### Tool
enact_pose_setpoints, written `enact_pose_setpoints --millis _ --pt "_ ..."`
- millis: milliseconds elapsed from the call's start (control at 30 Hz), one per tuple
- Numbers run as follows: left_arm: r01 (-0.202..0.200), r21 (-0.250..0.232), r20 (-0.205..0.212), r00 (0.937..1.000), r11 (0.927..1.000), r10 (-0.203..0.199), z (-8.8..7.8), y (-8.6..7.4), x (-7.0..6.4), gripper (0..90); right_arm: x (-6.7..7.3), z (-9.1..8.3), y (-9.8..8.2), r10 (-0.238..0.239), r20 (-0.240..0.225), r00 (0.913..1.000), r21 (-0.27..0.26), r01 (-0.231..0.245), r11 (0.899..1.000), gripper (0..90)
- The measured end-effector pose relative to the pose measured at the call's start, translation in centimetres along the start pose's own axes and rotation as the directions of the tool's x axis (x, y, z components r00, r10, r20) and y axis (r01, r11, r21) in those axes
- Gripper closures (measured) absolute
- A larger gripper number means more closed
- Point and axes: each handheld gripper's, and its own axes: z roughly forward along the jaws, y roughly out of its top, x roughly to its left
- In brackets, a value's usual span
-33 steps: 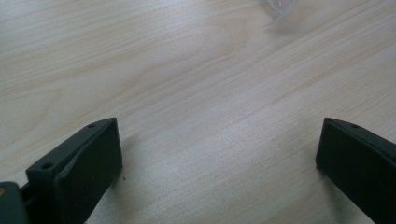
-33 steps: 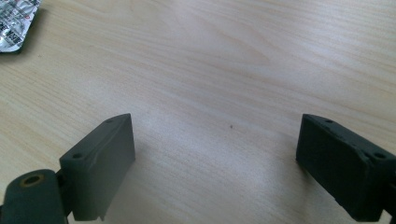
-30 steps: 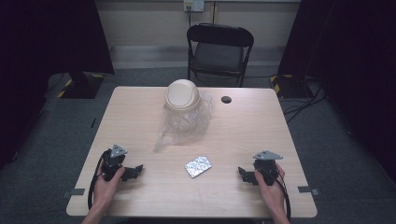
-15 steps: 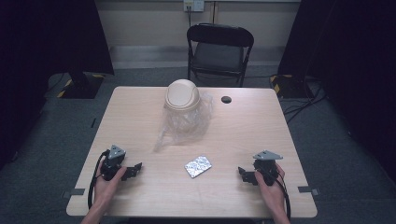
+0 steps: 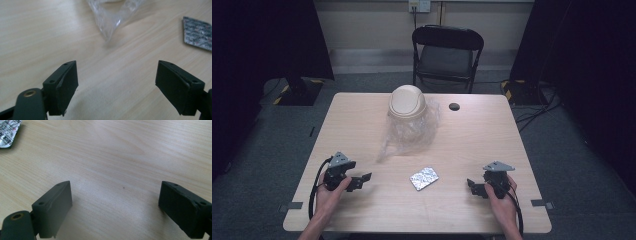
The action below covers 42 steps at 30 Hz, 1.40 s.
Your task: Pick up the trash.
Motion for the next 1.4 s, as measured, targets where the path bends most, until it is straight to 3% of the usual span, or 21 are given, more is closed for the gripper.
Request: enact_pose_setpoints --millis 100,267,867,900,1000,1100,1200,1400 --pt "0.008 -0.009 0.013 0.9999 0.9999 -0.008 0.2 0.5 0.0 17.6 0.0 0.0 0.0 -0.001 0.000 1.0000 -0.001 0.001 1.000 10.5" --pt "-0.032 -0.009 0.011 0.9994 0.9995 0.032 0.8 1.5 -0.4 18.4 0.0 0.0 0.0 -0.001 -0.001 1.0000 -0.001 0.001 1.000 10.5" --pt "-0.055 -0.048 0.036 0.9977 0.9973 0.057 1.9 5.1 -0.6 18.5 0.0 0.0 0.0 -0.001 -0.001 1.0000 -0.001 0.001 1.000 10.5" --pt "-0.053 -0.046 0.057 0.9968 0.9975 0.056 2.1 5.6 -0.7 18.5 0.0 0.0 0.0 -0.002 0.000 1.0000 -0.001 0.002 1.000 10.5" --pt "-0.055 -0.069 0.062 0.9963 0.9961 0.060 2.5 6.4 -0.9 18.5 0.0 0.0 0.0 -0.002 0.000 1.0000 -0.001 0.002 1.000 10.5" --pt "-0.074 -0.053 0.085 0.9933 0.9958 0.079 2.8 7.2 -1.0 17.5 0.0 0.0 0.0 -0.002 0.000 1.0000 -0.001 0.002 1.000 10.5" --pt "-0.103 -0.056 0.079 0.9910 0.9931 0.108 2.9 8.0 -1.3 17.2 0.0 0.0 0.0 0.000 0.000 1.0000 0.000 0.000 1.000 10.5" --pt "-0.122 -0.067 0.086 0.9882 0.9903 0.127 3.2 9.9 -1.5 17.3 0.0 0.0 0.0 -0.001 0.000 1.0000 -0.001 0.001 1.000 10.5"
